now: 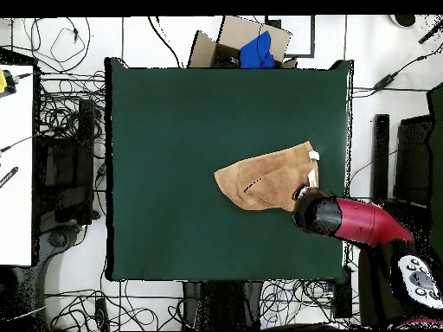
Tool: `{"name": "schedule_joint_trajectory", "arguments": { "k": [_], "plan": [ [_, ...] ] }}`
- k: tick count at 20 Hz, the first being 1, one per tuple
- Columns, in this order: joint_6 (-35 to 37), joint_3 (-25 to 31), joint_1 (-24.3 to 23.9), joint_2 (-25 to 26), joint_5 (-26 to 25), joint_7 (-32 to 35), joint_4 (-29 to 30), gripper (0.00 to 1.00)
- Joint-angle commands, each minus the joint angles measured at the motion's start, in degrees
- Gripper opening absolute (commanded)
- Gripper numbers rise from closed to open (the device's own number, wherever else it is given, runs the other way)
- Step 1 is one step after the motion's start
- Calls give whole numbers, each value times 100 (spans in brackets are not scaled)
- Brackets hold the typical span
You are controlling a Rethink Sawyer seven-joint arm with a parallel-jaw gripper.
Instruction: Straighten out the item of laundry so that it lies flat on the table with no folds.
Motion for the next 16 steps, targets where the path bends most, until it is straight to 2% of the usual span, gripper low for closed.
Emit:
{"name": "schedule_joint_trajectory", "arguments": {
  "k": [1, 4, 10, 16],
  "plan": [
    [-813, 218, 140, 369, -142, 554, 543, 100],
    [-1132, 67, 325, 454, -39, 839, 631, 100],
    [-1227, -243, 738, 442, 260, 1161, 754, 100],
    [-1262, -440, 981, 426, 508, 1212, 831, 100]
  ]
}}
